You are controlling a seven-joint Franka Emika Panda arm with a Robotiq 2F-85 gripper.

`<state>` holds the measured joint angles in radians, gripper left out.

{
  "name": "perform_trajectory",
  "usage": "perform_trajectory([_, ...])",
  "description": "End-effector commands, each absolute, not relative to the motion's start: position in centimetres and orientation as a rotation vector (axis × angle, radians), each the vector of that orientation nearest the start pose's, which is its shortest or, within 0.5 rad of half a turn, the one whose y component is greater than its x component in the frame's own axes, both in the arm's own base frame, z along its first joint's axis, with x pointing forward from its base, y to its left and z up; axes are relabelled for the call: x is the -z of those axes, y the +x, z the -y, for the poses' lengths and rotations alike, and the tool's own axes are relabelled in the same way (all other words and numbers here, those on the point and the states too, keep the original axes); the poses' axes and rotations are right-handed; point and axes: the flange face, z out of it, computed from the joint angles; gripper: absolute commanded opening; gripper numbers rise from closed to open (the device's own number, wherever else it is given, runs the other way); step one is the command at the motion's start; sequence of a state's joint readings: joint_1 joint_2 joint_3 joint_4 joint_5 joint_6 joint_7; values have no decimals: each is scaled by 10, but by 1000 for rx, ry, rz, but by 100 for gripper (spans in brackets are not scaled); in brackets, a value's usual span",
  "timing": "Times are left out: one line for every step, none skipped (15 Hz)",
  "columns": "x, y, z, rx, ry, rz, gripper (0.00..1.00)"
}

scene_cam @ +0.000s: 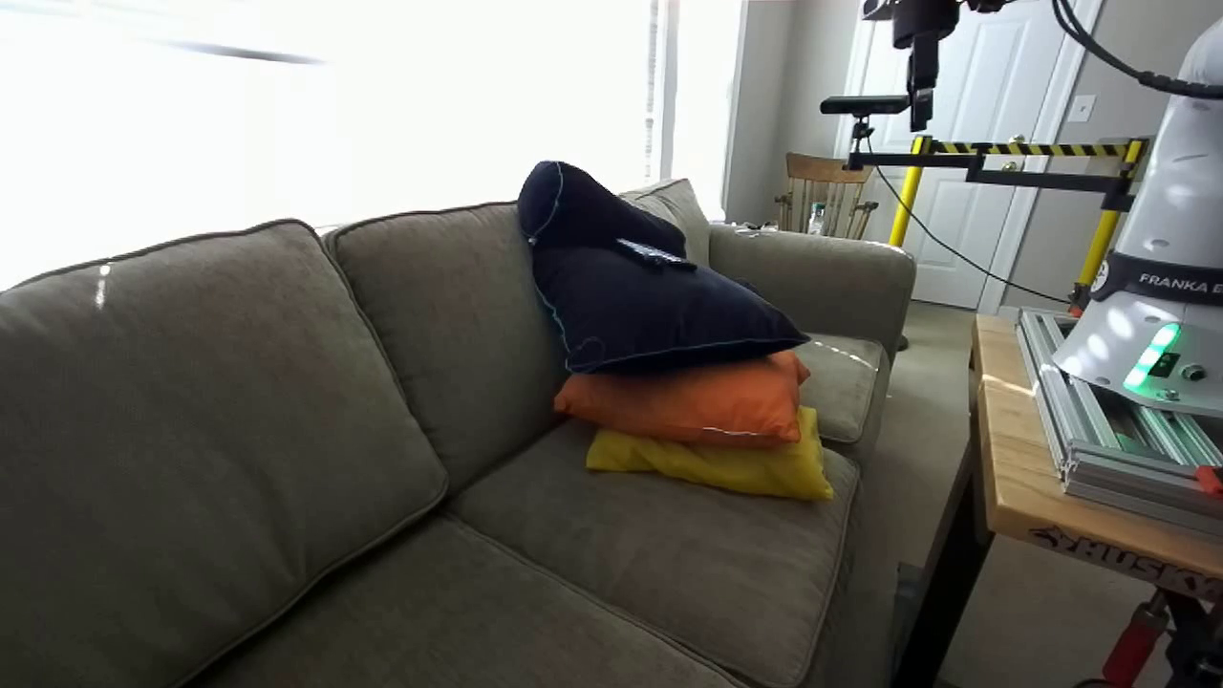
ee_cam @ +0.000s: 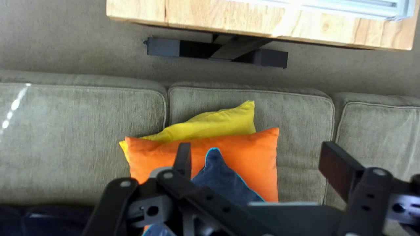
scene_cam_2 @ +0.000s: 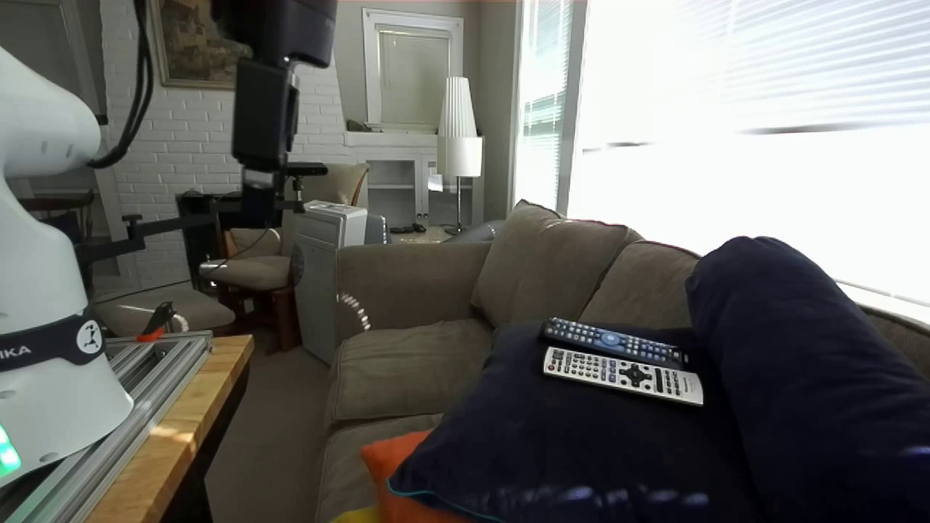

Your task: Place the topmost pillow on the right side of the sofa.

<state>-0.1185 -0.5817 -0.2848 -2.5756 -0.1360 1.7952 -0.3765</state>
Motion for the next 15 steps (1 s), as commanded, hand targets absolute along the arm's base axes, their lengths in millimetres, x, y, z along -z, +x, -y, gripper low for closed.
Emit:
perform_trajectory([-426, 358, 160, -110, -3018, 296, 100])
perform_trajectory([-424, 366, 161, -60, -3020, 345, 100])
perform_trajectory([-424, 374, 162, -15, -3023, 396, 100])
perform_trajectory([-423, 383, 164, 28, -3016, 446, 100])
perform_trajectory([-422, 389, 166, 66, -3005, 493, 100])
perform_trajectory([-420, 396, 169, 101, -2992, 532, 100])
perform_trajectory([-418, 404, 173, 136, -2982, 562, 100])
perform_trajectory([-417, 412, 180, 184, -2979, 573, 100])
perform_trajectory([-416, 422, 188, 238, -2978, 564, 100])
perform_trajectory([-416, 431, 196, 290, -2985, 548, 100])
perform_trajectory([-414, 442, 207, 351, -2998, 512, 100])
perform_trajectory([-413, 451, 216, 401, -3004, 474, 100])
perform_trajectory([-411, 462, 223, 434, -3014, 439, 100])
perform_trajectory([-408, 470, 229, 449, -3030, 384, 100])
perform_trajectory([-415, 446, 213, 418, -3019, 432, 100])
